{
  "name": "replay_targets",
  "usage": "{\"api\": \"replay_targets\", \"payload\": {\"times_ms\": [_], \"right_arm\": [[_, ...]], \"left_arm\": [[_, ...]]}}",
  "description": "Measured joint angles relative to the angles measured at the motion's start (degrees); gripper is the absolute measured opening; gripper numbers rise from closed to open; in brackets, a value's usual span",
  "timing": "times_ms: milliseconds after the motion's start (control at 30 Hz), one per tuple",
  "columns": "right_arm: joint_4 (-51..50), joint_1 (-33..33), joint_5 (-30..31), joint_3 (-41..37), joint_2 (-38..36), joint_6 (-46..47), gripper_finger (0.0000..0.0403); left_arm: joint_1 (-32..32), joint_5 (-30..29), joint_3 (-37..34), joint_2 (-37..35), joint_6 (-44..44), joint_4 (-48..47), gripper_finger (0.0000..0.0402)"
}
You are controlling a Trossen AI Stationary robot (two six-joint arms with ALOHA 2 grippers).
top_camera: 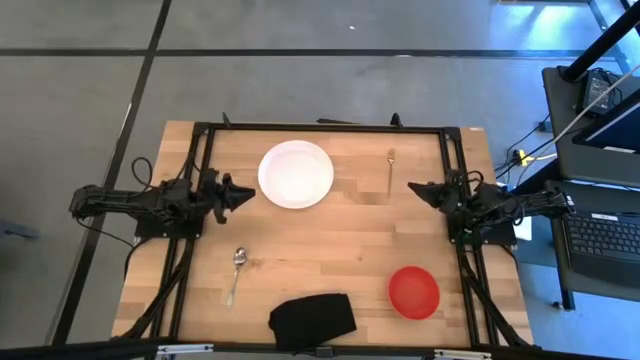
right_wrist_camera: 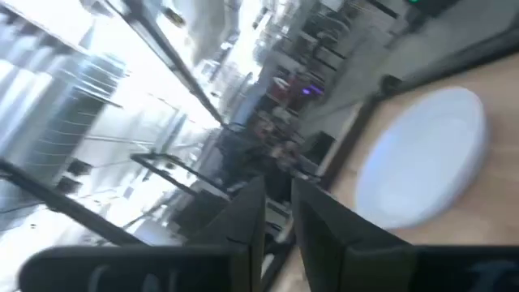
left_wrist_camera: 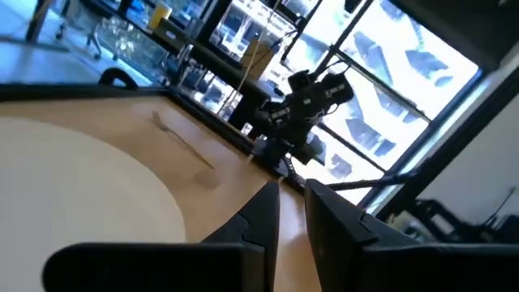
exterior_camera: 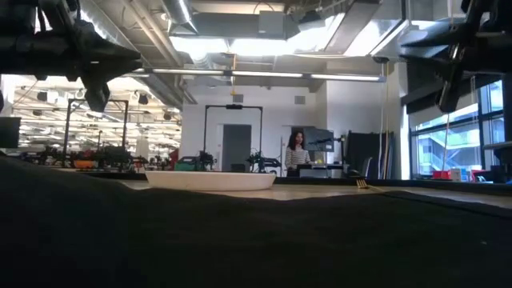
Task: Set table place
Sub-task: Move the white plate to the center of the table
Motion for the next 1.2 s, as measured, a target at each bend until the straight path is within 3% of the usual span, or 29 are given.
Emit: {"api": "replay_targets", "payload": {"times_ms": [167,300,400,600,767,933,1200], "right_arm": [[7.02,-0.47,1.91,0.56,0.1,4.99,0.0067],[15.76,-0.92,1.73,6.55,2.53,-6.06,0.0067],[14.84,-0.9,-1.06,16.21,7.63,-16.8,0.0067],[-6.81,-0.9,-6.0,40.27,26.2,-26.23,0.0067],[-23.44,-0.9,-5.99,55.91,40.7,-28.93,0.0067],[-24.82,-0.9,-6.01,64.18,50.57,-29.04,0.0067],[-21.3,-0.9,-6.06,70.24,61.06,-24.74,0.0067]], "left_arm": [[0.01,1.33,3.93,0.47,-4.82,4.12,0.0035],[0.27,1.0,16.54,3.49,-1.12,-3.91,0.0025],[0.91,0.36,30.09,10.82,1.64,-16.5,0.0025],[1.74,0.7,57.99,33.01,12.93,-42.52,0.0047],[2.82,0.8,73.76,49.19,24.36,-54.96,0.0082],[4.44,0.83,80.25,58.62,26.4,-58.31,0.0111],[5.27,3.03,81.05,65.2,25.62,-59.01,0.0118]]}}
